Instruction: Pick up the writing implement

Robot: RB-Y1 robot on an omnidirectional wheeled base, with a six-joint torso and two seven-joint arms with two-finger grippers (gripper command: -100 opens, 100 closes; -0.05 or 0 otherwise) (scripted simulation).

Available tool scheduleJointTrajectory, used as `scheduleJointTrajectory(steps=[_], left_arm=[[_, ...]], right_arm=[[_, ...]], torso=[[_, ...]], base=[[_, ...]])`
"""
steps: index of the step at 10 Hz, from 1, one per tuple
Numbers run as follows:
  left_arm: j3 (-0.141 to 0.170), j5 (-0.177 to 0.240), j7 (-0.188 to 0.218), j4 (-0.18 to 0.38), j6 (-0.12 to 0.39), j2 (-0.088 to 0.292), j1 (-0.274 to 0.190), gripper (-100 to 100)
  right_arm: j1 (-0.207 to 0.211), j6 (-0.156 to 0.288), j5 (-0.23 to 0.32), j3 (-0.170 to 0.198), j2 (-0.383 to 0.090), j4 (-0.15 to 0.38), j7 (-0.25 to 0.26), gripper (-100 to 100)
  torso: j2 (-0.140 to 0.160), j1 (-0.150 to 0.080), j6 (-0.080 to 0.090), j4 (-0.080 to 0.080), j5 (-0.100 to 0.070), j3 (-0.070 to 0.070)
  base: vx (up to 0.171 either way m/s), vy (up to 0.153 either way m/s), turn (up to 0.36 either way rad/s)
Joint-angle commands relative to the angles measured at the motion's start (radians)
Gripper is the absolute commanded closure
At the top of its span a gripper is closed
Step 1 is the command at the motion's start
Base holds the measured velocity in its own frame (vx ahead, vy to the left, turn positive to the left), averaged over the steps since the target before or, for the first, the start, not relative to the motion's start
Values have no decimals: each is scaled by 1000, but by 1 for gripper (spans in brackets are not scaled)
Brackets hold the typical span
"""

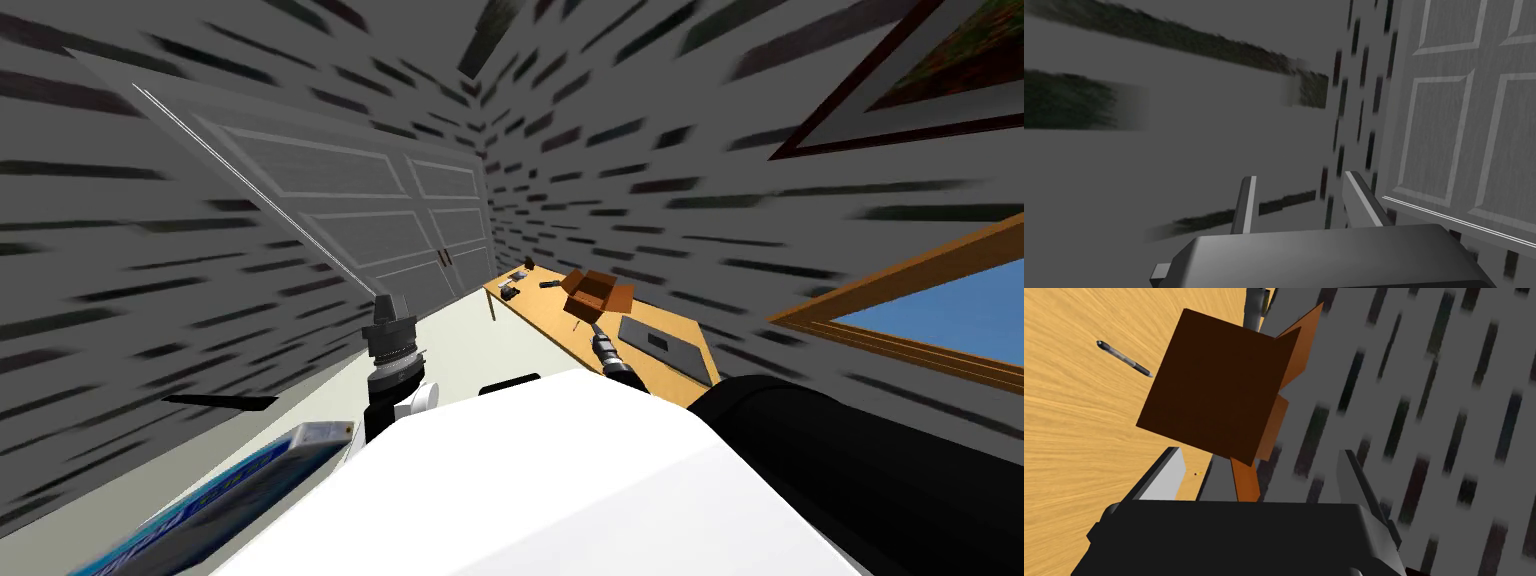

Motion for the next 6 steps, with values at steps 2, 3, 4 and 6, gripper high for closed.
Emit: scheduleJointTrajectory(steps=[2, 3, 4, 6], left_arm=[[0, 0, 0, 0, 0, 0, 0, 0], [0, 0, 0, 0, 0, 0, 0, 0], [0, 0, 0, 0, 0, 0, 0, 0], [0, 0, 0, 0, 0, 0, 0, 0]], right_arm=[[46, 13, -20, -6, -19, 87, 6, -100], [68, 30, -32, -11, -32, 125, 10, -100], [68, 30, -32, -11, -32, 149, 10, -100], [90, 46, -43, -16, -45, 204, 12, -100]], torso=[[0, -1, 1, 0, 0, 0], [0, 0, 0, 0, 0, 0], [-1, 0, 0, 0, 0, 0], [-1, 0, 0, 0, 0, -1]], base=[[24, 42, 317], [43, 54, 447], [44, 35, 233], [46, 26, 255]])
